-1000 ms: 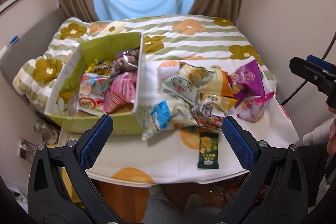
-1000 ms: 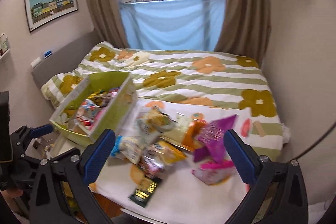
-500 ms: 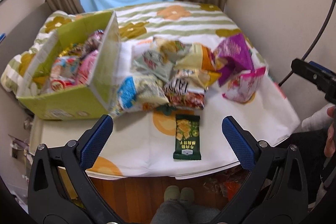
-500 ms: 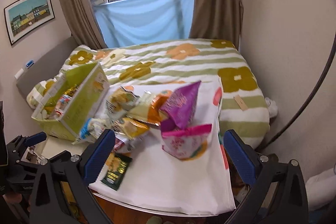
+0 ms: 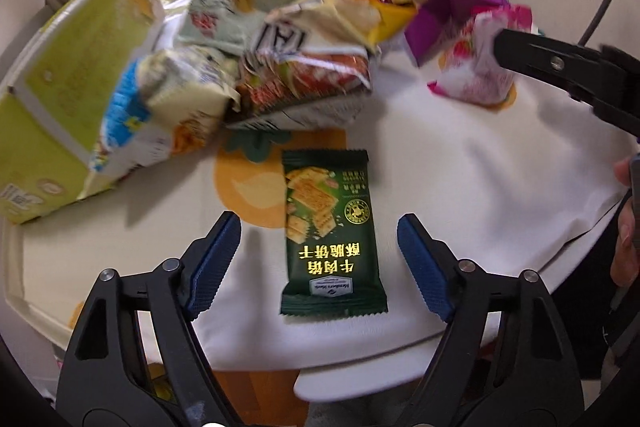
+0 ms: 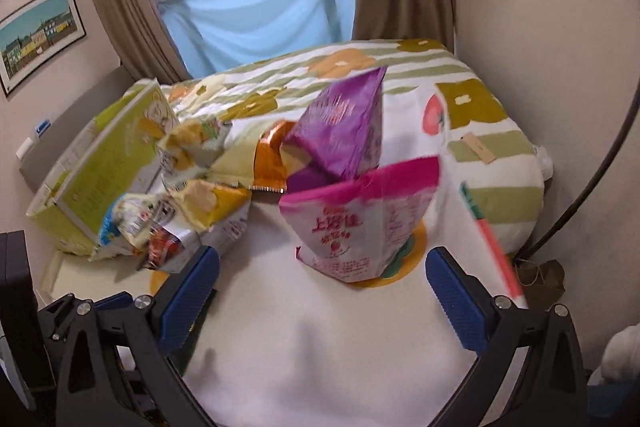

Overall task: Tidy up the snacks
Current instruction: 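Grasp the green cracker pack with the left gripper while the right grasps the pink Oishi bag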

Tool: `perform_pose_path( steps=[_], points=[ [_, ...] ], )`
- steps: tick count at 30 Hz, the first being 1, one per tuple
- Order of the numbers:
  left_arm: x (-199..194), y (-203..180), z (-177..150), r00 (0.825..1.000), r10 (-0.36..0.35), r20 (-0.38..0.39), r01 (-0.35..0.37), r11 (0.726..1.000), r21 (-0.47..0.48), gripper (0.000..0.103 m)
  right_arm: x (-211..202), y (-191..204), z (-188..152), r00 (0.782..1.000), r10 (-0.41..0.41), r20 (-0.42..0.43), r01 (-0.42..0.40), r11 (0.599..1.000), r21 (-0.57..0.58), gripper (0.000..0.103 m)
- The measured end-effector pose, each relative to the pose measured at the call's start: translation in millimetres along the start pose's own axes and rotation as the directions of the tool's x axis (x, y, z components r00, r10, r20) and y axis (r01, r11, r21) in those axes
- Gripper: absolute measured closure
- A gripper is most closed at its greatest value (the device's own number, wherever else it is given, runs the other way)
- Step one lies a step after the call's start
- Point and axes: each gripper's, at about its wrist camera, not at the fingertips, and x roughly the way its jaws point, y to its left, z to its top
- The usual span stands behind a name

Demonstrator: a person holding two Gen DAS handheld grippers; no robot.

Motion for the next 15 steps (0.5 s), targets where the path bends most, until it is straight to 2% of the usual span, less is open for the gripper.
perform_pose_path(
  steps=[3, 10, 13, 15],
  points=[
    [8.1, -2.7, -2.7, 1.0, -0.005, -0.006, 0.006, 1.0, 0.018, 0.027, 12.8, 4.8, -3.9, 1.0, -0.011, -0.015, 0.011, 1.0, -0.016, 0.0],
    [11.1, -6.6, 3.4, 0.999, -0.048, -0.014, 0.049, 0.997, 0.053, 0.043, 33.9, 6.8, -3.4, 0.997, -0.063, -0.053, 0.062, 0.998, -0.025, 0.001],
    [13.9, -5.7, 11.3, 0.996, -0.084, -0.038, 0.086, 0.995, 0.048, 0.051, 38.5, 4.8, -2.7, 0.991, -0.101, -0.089, 0.1, 0.995, -0.018, 0.001],
    [13.9, -7.3, 13.9, 0.994, -0.095, -0.048, 0.098, 0.993, 0.065, 0.06, 41.2, 3.1, -0.7, 0.988, -0.105, -0.111, 0.105, 0.994, -0.009, 0.001]
  ],
)
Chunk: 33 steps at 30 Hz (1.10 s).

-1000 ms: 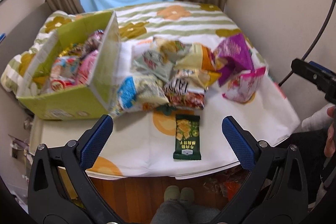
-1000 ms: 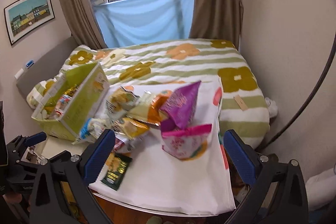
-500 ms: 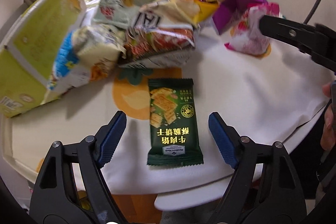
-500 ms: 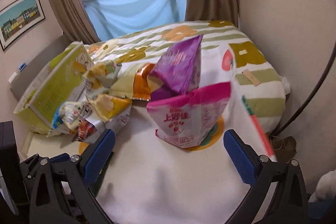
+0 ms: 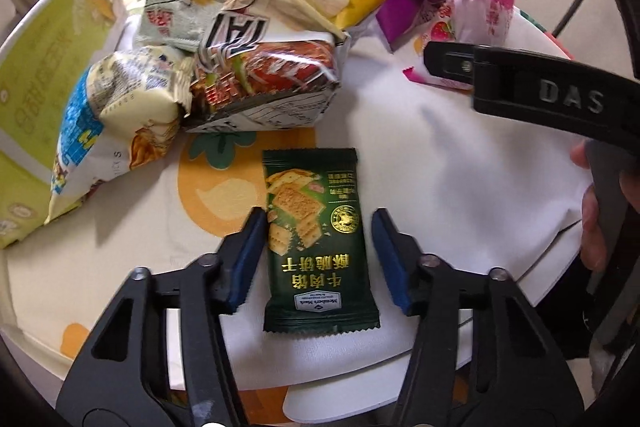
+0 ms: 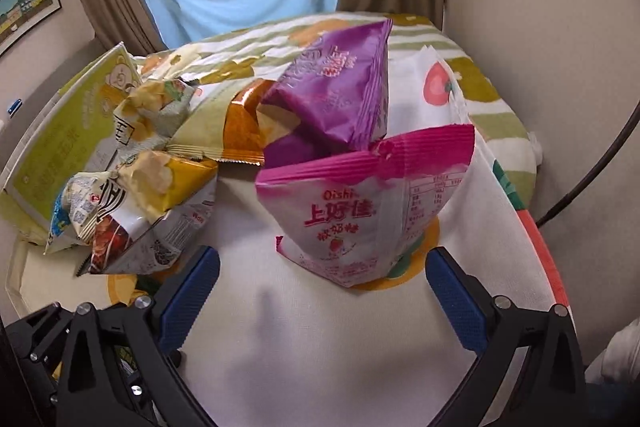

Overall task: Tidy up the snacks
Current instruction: 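Grasp the green cracker pack with the left gripper while the right grasps the pink Oishi bag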

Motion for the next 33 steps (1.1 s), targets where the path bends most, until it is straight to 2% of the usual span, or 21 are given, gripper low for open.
perform_pose_path(
  steps=[4, 7, 10, 15, 17, 19, 25, 33],
  points=[
    [0.0, -0.3, 5.4, 1.0, -0.016, -0.018, 0.016, 1.0, 0.019, 0.062, 5.3, -0.6, 6.2, 0.998, -0.036, -0.056, 0.037, 0.999, 0.012, 0.001],
    [-1.5, 5.1, 6.9, 1.0, -0.014, -0.026, 0.015, 1.0, 0.02, 0.062, 8.3, 0.3, 13.4, 0.996, -0.069, -0.065, 0.069, 0.998, 0.005, 0.001],
    [-0.3, 13.3, 11.8, 1.0, -0.008, -0.027, 0.009, 1.0, 0.007, 0.062, 12.6, 0.4, 20.6, 0.995, -0.079, -0.068, 0.079, 0.997, 0.001, 0.006],
    [3.2, 22.2, 19.5, 0.999, -0.006, -0.035, 0.005, 1.0, -0.007, 0.062, 27.2, -5.2, 28.3, 0.988, -0.114, -0.107, 0.115, 0.993, 0.003, 0.02],
    [3.8, 23.1, 21.2, 0.999, -0.006, -0.036, 0.006, 1.0, -0.007, 0.062, 33.4, -9.1, 29.0, 0.985, -0.114, -0.129, 0.117, 0.993, 0.017, 0.032],
    [4.2, 28.2, 18.4, 0.999, -0.002, -0.036, 0.002, 1.0, -0.008, 0.062, 36.8, -11.4, 27.3, 0.982, -0.112, -0.15, 0.117, 0.993, 0.027, 0.04],
    [-1.8, 27.8, 9.2, 0.999, -0.004, -0.033, 0.004, 1.0, -0.023, 0.062, 26.0, -14.7, 21.8, 0.982, -0.12, -0.144, 0.126, 0.991, 0.036, 0.056],
    [-18.5, 22.3, 6.4, 1.0, 0.0, -0.017, 0.0, 1.0, -0.012, 0.062, -3.0, -17.4, 9.2, 0.986, -0.105, -0.13, 0.112, 0.993, 0.043, 0.058]
  ],
)
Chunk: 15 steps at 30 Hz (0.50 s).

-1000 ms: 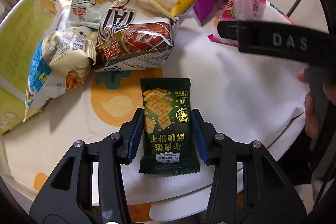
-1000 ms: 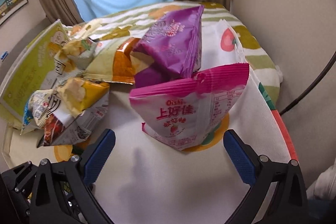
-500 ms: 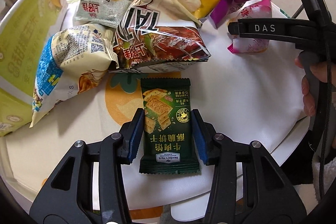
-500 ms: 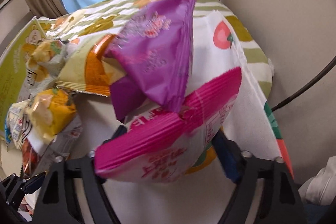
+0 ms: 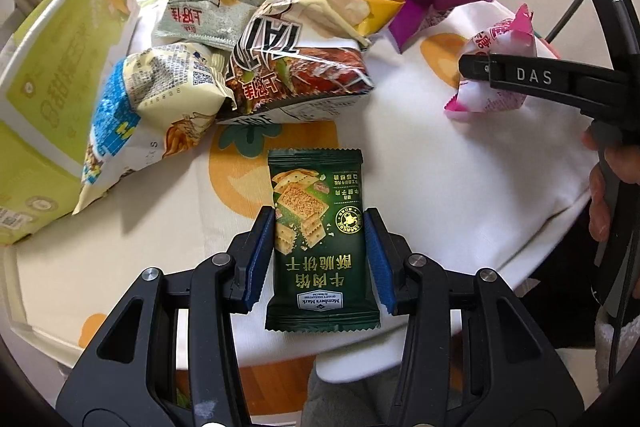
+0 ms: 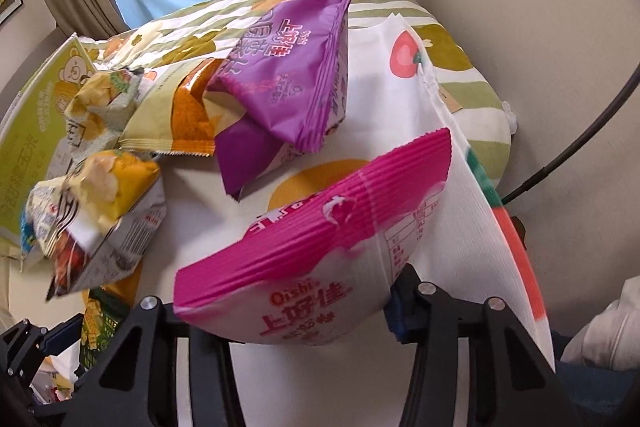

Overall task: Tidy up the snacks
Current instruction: 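Grasp the green cracker pack with the left gripper while the right grasps the pink Oishi bag, then carry both packs over the yellow-green box and open both grippers to drop them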

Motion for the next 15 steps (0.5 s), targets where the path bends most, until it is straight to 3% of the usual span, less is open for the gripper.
perform_pose_path(
  steps=[9, 15],
  points=[
    [-46.3, -5.1, 1.1, 0.998, 0.009, 0.064, -0.008, 1.0, -0.017, 0.062, -42.3, 5.4, -7.6, 0.999, 0.038, 0.037, -0.038, 0.999, -0.001, 0.058],
    [-90.8, 3.2, 13.5, 0.991, 0.027, 0.134, -0.018, 0.998, -0.064, 0.062, -80.2, 11.8, 6.6, 0.993, 0.077, 0.093, -0.075, 0.997, -0.026, 0.058]
  ],
)
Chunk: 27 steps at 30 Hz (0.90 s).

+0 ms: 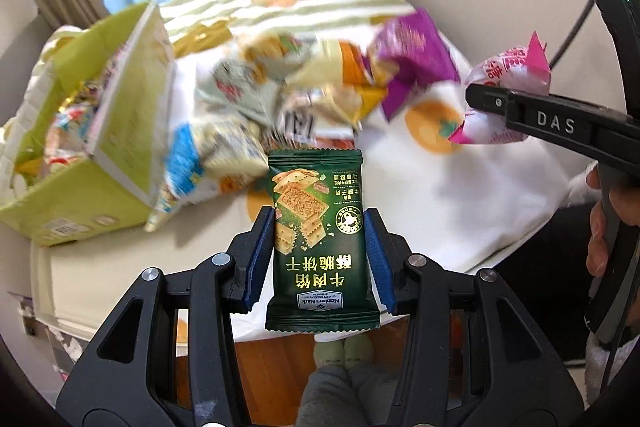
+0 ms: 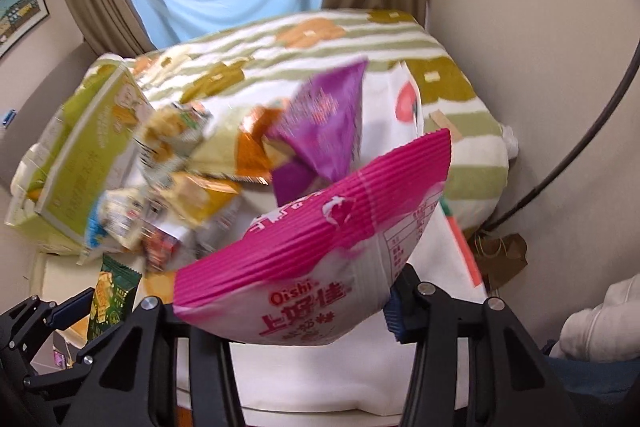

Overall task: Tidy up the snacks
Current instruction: 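Carry both packs over the yellow-green box and open both grippers to drop them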

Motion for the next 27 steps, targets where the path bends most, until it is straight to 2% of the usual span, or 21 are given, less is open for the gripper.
perform_pose_path(
  steps=[5, 11, 16, 21, 27],
  points=[
    [-28.9, 13.9, 21.5, 0.998, 0.015, 0.066, -0.012, 0.998, -0.056, 0.062, -32.8, 15.3, 26.4, 0.997, 0.044, 0.059, -0.042, 0.998, -0.044, 0.058],
    [-53.4, 48.7, 54.0, 0.987, 0.057, 0.148, -0.042, 0.994, -0.104, 0.062, -52.5, 49.7, 59.8, 0.989, 0.094, 0.112, -0.081, 0.991, -0.111, 0.058],
    [-69.7, 102.1, 78.1, 0.98, 0.074, 0.184, -0.047, 0.988, -0.145, 0.062, -59.5, 92.0, 82.5, 0.98, 0.151, 0.132, -0.13, 0.979, -0.157, 0.058],
    [-79.9, 166.4, 91.7, 0.973, 0.125, 0.196, -0.087, 0.978, -0.188, 0.062, -54.5, 149.0, 99.7, 0.965, 0.23, 0.126, -0.204, 0.96, -0.19, 0.058],
    [-81.7, 245.9, 92.1, 0.968, 0.186, 0.167, -0.141, 0.957, -0.252, 0.062, -35.4, 224.2, 108.2, 0.945, 0.317, 0.078, -0.29, 0.926, -0.24, 0.058]
  ],
)
